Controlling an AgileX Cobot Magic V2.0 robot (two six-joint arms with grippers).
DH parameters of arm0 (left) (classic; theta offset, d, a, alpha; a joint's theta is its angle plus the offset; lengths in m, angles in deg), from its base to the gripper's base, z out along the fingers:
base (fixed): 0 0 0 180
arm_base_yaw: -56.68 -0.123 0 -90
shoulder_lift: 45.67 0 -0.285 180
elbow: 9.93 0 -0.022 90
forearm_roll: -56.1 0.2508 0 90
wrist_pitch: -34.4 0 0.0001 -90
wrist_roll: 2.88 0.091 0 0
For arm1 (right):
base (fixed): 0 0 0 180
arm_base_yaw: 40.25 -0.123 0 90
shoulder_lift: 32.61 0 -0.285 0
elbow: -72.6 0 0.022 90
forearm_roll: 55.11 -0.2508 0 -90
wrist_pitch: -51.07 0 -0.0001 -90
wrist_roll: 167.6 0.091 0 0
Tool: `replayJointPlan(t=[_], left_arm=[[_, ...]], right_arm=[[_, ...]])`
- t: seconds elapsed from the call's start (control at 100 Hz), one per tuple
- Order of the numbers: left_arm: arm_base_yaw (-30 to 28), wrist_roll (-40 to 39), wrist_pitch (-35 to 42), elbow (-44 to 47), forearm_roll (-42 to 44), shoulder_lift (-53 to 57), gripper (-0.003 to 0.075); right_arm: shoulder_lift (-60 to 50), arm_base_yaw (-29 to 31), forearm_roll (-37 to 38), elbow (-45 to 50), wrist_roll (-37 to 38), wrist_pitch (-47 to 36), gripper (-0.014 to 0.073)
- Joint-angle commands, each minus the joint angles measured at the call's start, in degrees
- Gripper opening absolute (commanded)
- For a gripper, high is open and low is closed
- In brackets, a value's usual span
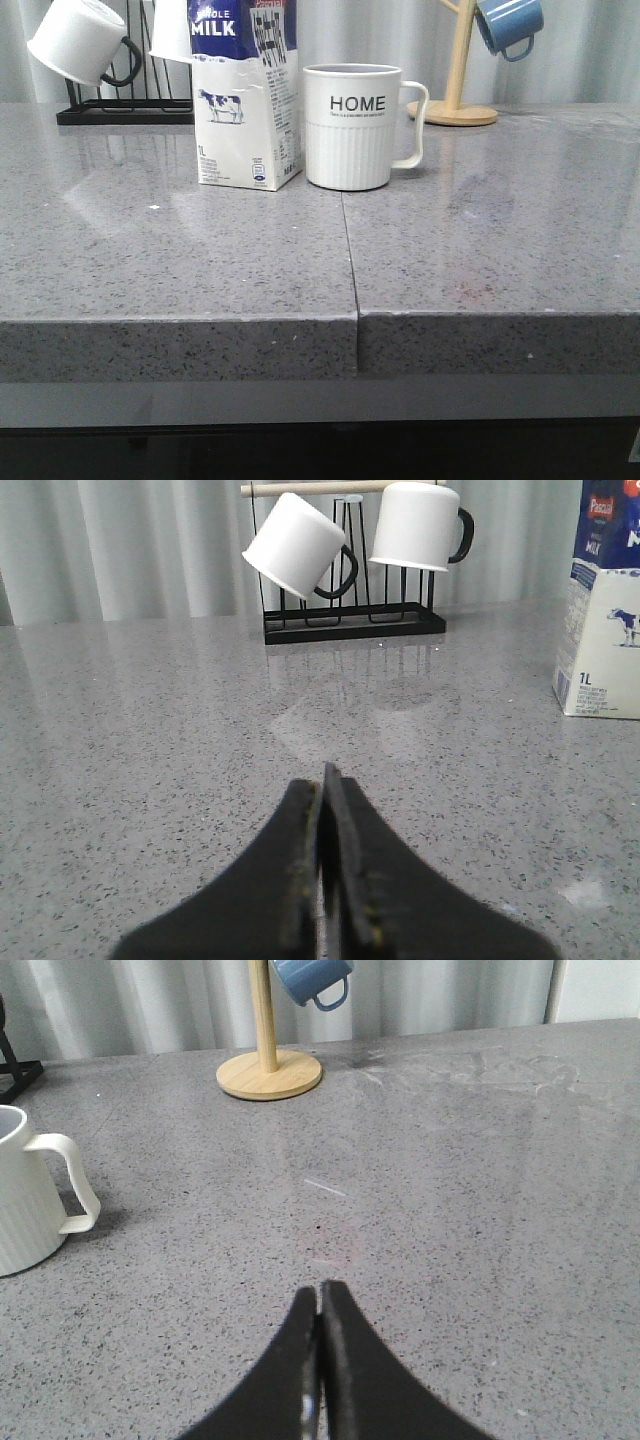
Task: Place milk next to cup
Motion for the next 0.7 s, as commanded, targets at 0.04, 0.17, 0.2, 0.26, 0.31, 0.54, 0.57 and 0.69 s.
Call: replayJointPlan(t=[0.04, 0.17, 0.2, 0.26, 0.31, 0.54, 0.57, 0.69], left_arm=[[-0.1, -0.5, 4.3, 3.0, -0.2, 1.9, -0.0021], [-0.1, -0.5, 4.3, 3.0, -0.2, 1.9, -0.002], [-0.1, -0.5, 4.3, 3.0, -0.2, 1.9, -0.0021], [-0.1, -0.5, 4.3, 3.0, -0.2, 1.9, -0.0021], [-0.1, -0.5, 4.3, 3.0, -0.2, 1.9, -0.0021], [-0.1, -0.5, 4.3, 3.0, -0.2, 1.9, -0.0021], [-0.1, -0.5, 4.3, 3.0, -0.2, 1.9, -0.002], [-0.1, -0.5, 4.3, 3.0, -0.2, 1.9, -0.002]], right_arm=[[0.1, 0.4, 0.5, -1.5, 0.1, -4.4, -0.0122], [0.1, 0.4, 0.5, -1.5, 0.1, -4.4, -0.0122], [0.1, 0.4, 0.5, -1.5, 0.1, -4.4, -0.0122], [0.1, 0.4, 0.5, -1.5, 0.1, -4.4, -0.0122], [0.1, 0.4, 0.5, -1.4, 0.1, -4.4, -0.0122], [-5.1, 0.0, -0.8, 2.7, -4.9, -7.3, -0.0122], [-6.4, -0.2, -1.5, 3.6, -5.7, -7.5, -0.0122], [-12.8, -0.6, -2.4, 7.7, -6.6, -7.4, -0.0122]])
